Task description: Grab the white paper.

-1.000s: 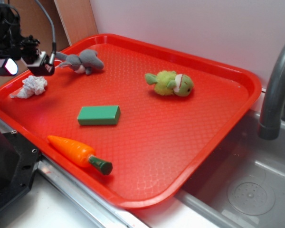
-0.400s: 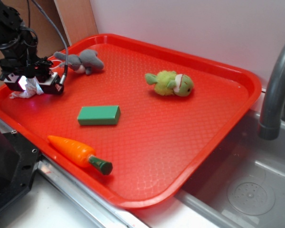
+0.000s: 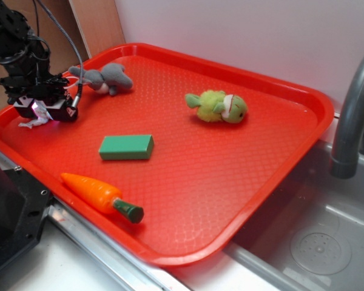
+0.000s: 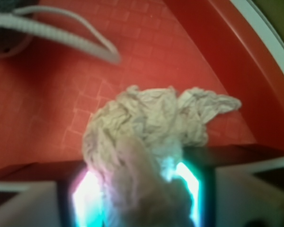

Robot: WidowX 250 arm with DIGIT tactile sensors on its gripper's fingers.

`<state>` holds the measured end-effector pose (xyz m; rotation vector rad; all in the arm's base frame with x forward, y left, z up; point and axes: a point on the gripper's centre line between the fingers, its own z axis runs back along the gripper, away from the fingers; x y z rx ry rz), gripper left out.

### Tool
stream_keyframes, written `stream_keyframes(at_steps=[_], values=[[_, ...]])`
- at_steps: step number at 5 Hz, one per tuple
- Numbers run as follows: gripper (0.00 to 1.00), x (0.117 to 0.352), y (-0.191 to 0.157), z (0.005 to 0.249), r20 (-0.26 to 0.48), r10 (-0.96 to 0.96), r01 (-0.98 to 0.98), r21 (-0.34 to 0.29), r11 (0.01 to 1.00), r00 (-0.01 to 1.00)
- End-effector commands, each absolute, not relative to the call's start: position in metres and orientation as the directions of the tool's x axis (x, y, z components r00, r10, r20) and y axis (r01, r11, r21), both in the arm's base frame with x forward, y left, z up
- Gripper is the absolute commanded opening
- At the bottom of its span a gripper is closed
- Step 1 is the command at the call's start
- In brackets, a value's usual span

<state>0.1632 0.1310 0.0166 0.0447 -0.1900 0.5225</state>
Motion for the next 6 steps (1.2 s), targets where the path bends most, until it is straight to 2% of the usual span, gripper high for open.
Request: stream_keyframes(at_steps=[1,2,3,4,6], values=[[0.0,0.168,0.13,0.031,0.215,0.491,-0.511,0.045,0.858,0.844],[0.0,0.178,0.111,0.059,0.213,0.419,-0.449,0.116,0.886,0.883],[0.0,0.189,0.086,0.096,0.187,0.356,-0.377,0.088,0.922,0.915],[0.0,0.193,0.058,0.139,0.161,0.266,-0.262,-0.043,0.964,0.95],[0.0,0.204,0.014,0.19,0.097,0.163,-0.145,-0.166,0.975,0.982]])
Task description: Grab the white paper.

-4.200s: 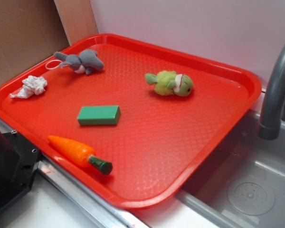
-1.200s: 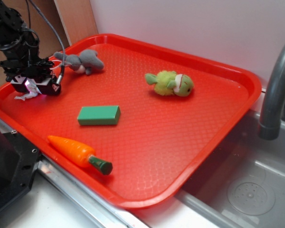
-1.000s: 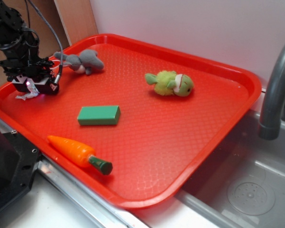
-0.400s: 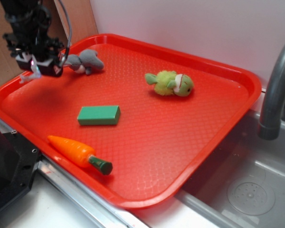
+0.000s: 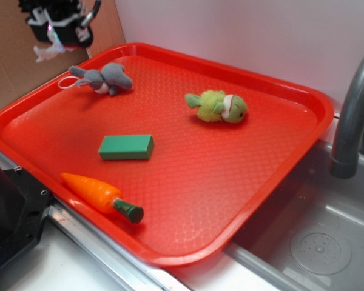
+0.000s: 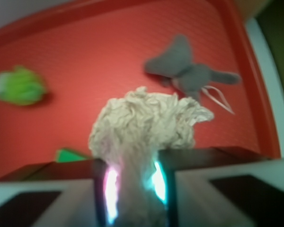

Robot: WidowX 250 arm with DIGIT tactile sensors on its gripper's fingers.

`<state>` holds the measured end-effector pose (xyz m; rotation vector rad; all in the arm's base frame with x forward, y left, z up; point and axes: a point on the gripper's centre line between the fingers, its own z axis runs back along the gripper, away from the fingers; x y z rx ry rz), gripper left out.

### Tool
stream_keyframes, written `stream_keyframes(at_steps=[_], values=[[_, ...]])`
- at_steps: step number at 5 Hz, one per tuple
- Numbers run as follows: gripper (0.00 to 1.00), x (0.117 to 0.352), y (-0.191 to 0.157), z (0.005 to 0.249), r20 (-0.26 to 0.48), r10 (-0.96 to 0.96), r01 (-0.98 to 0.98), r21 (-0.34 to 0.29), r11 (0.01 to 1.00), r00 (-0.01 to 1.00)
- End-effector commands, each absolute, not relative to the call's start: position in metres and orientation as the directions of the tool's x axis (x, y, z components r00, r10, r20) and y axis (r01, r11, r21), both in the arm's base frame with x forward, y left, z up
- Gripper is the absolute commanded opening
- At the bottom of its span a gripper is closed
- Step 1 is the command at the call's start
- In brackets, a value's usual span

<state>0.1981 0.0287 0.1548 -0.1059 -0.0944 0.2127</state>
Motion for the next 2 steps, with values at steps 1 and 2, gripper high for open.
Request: stream_keyframes(at_steps=[1,2], values=[[0.0,0.206,0.0028,0.2013,0.07,0.111,-0.097,-0.181,0.979,0.991],[0.0,0.2087,0.0008,0.2023,0.186,0.013,-0.007,-0.034,0.999,0.983]])
